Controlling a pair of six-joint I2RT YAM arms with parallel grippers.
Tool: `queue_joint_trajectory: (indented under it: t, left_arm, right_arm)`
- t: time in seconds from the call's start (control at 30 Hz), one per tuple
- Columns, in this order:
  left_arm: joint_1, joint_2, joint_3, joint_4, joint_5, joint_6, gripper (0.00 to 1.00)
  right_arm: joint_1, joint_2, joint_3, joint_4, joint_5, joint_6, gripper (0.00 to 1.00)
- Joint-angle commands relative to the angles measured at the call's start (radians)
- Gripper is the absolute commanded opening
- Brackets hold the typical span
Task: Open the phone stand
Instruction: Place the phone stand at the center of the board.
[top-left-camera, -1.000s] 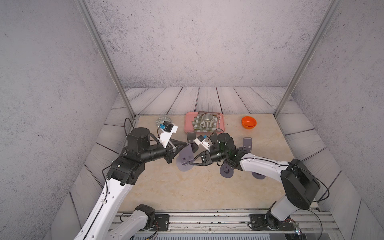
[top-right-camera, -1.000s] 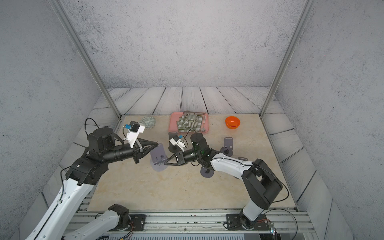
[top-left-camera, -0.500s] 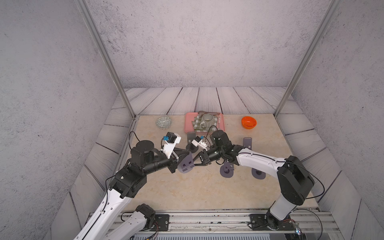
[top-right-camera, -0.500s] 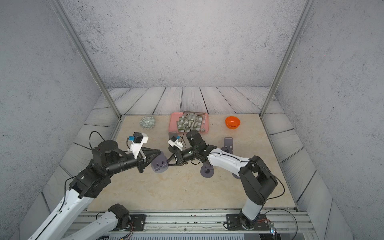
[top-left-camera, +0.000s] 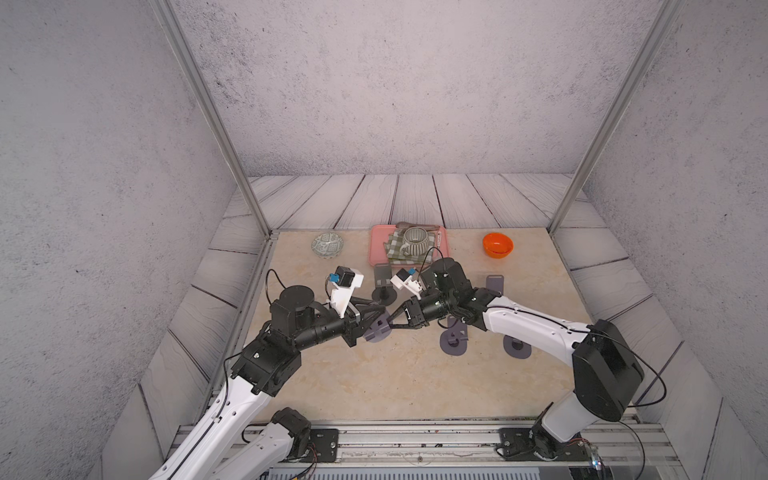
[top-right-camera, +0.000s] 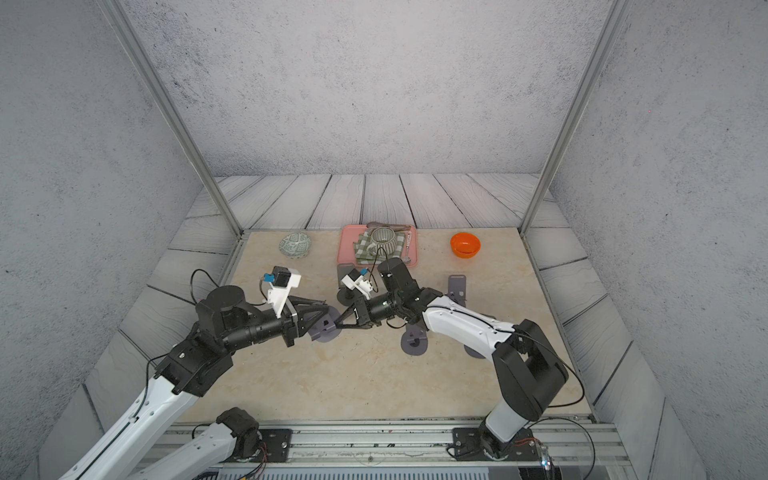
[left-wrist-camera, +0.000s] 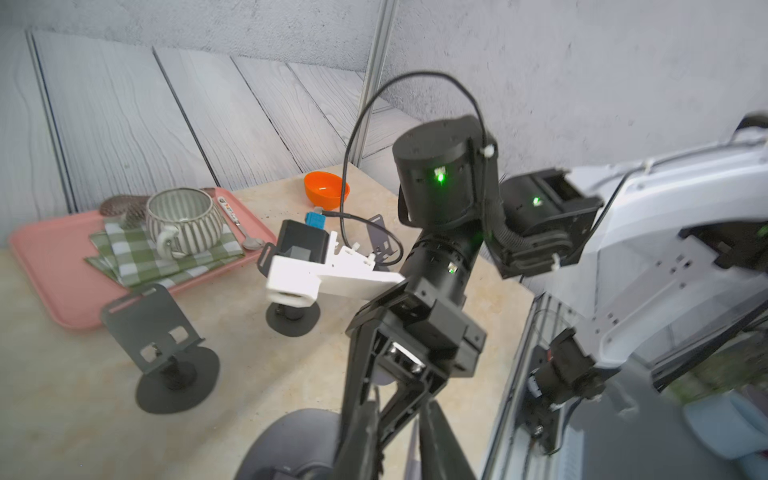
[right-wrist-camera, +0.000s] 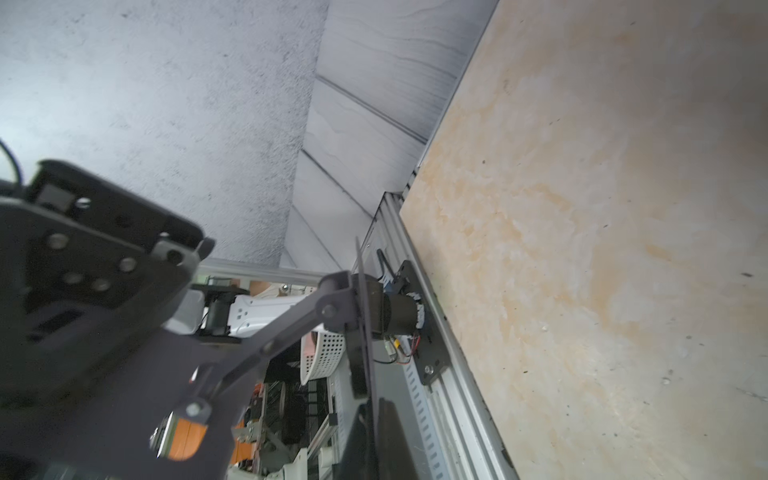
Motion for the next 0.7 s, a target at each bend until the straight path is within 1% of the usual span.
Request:
queue_joint_trajectory:
  t: [0.0, 0.17, 0.23, 0.3, 0.33, 0.43, 0.47, 0.53, 0.63, 0.67]
  left_arm:
    - [-0.021, 0.017, -0.026, 0.026, 0.065, -0.041, 0.00]
    - [-0.021, 0.042, 0.005, -0.007, 0.083, -0.017, 0.00]
    - [-0.020, 0.060, 0.031, -0.039, 0.098, 0.011, 0.00]
    - [-0.019, 0.071, 0.053, -0.071, 0.086, 0.032, 0.00]
    - [-0.017, 0.076, 0.061, -0.080, 0.086, 0.044, 0.00]
    - [-0.006, 0.090, 0.068, -0.081, 0.076, 0.058, 0.00]
    - [-0.002, 0.098, 0.066, -0.072, 0.076, 0.056, 0.00]
    - [0.000, 0.120, 0.059, -0.040, 0.070, 0.042, 0.00]
    - [0.000, 0.168, 0.039, 0.011, 0.064, 0.026, 0.00]
    - [0.000, 0.179, 0.028, 0.034, 0.055, 0.026, 0.00]
  right_arm:
    - [0.000, -0.049, 0.018, 0.072, 0.043, 0.034, 0.00]
    - [-0.012, -0.056, 0.005, 0.071, 0.045, 0.033, 0.00]
    - [-0.027, -0.059, 0.003, 0.046, 0.051, 0.025, 0.00]
    - [-0.050, -0.069, 0.003, 0.011, 0.049, 0.004, 0.00]
    - [-0.068, -0.079, 0.002, -0.012, 0.052, -0.009, 0.04]
    - [-0.129, -0.119, 0.000, -0.105, 0.076, -0.068, 0.22]
    - [-0.150, -0.133, 0.000, -0.133, 0.079, -0.088, 0.27]
    - [-0.201, -0.168, 0.008, -0.208, 0.092, -0.132, 0.41]
    - [-0.273, -0.217, 0.013, -0.297, 0.108, -0.190, 0.50]
    - [-0.290, -0.233, 0.010, -0.312, 0.114, -0.201, 0.51]
